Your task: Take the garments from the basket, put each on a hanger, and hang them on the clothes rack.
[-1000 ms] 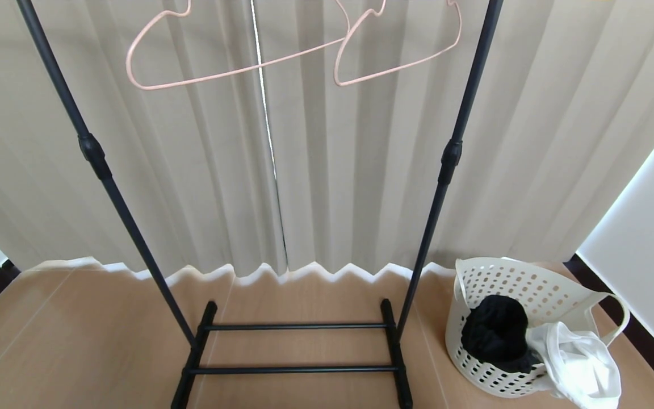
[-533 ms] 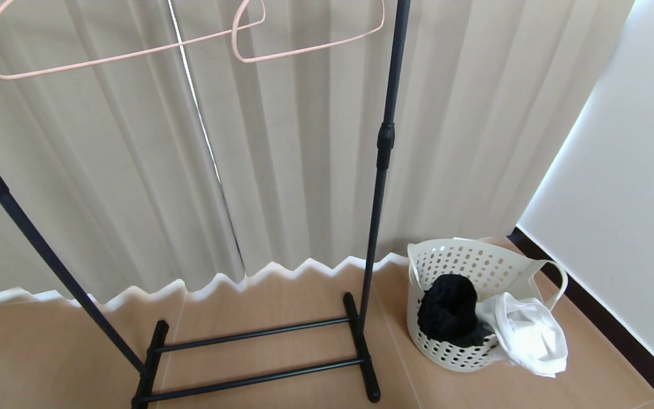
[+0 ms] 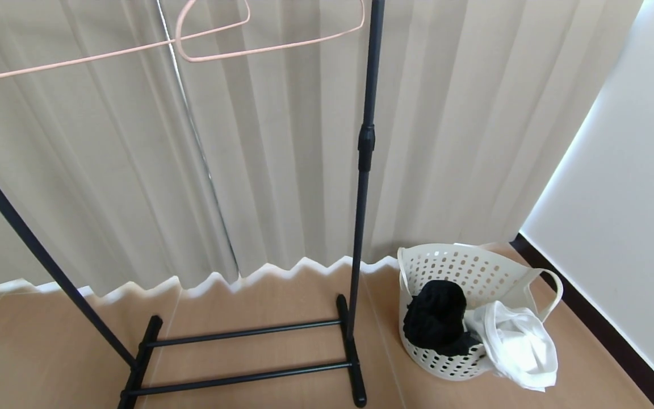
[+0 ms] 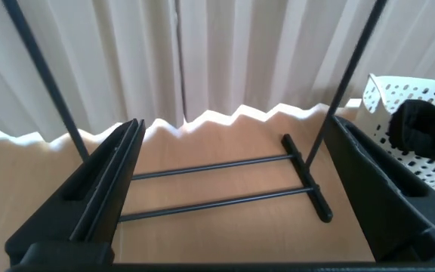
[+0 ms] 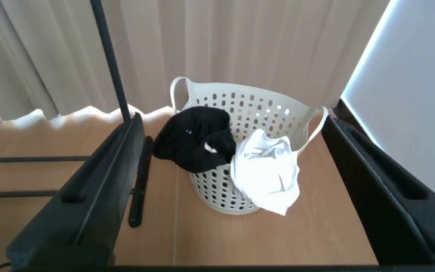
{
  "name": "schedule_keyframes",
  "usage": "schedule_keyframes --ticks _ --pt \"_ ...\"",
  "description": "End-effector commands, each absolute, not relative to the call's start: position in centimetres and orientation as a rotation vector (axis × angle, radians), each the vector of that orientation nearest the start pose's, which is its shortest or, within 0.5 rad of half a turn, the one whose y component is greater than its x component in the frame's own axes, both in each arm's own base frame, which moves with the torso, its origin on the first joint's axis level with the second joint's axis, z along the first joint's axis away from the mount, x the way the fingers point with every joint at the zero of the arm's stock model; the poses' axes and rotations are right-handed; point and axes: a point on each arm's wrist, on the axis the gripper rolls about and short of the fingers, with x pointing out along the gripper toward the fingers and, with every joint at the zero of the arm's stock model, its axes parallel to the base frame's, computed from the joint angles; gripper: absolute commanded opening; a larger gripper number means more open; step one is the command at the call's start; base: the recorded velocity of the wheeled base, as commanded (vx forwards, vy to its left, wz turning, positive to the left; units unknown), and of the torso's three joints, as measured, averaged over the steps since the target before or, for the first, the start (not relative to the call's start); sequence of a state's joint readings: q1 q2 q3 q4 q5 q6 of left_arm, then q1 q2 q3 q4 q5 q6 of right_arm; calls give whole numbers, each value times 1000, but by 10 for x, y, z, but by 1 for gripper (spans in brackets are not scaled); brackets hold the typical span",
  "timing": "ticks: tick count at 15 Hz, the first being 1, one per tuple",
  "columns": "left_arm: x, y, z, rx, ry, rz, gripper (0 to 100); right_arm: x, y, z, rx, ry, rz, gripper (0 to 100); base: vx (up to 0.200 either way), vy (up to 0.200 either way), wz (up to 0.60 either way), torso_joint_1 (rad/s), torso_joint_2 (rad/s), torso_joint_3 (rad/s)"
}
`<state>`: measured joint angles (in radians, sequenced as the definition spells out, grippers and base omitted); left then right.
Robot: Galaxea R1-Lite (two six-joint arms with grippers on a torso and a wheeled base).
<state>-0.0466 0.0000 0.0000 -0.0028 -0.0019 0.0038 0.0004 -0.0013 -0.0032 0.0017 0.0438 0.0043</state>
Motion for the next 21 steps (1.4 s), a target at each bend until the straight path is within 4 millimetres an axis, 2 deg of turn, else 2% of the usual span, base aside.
schedule_keyframes --ticks 1,3,7,13,16,21 --pt "-23 1 76 3 -3 -49 100 -23 1 76 5 -1 44 100 0 0 0 0 0 0" --pt "-23 1 76 3 -3 -49 100 -23 1 76 3 -1 44 100 0 0 0 0 0 0" --pt "-23 1 76 0 -3 -49 100 -23 1 76 5 -1 44 100 0 0 -600 6 2 4" --pt "-23 1 76 0 -3 -49 100 -23 1 76 5 -1 44 100 0 0 0 0 0 0" --pt "-23 1 76 0 -3 -49 100 -23 1 76 5 -1 44 100 0 0 -600 -1 1 6" --pt "-23 1 76 0 -3 -51 100 -23 1 76 5 -1 44 100 0 0 0 2 0 -45"
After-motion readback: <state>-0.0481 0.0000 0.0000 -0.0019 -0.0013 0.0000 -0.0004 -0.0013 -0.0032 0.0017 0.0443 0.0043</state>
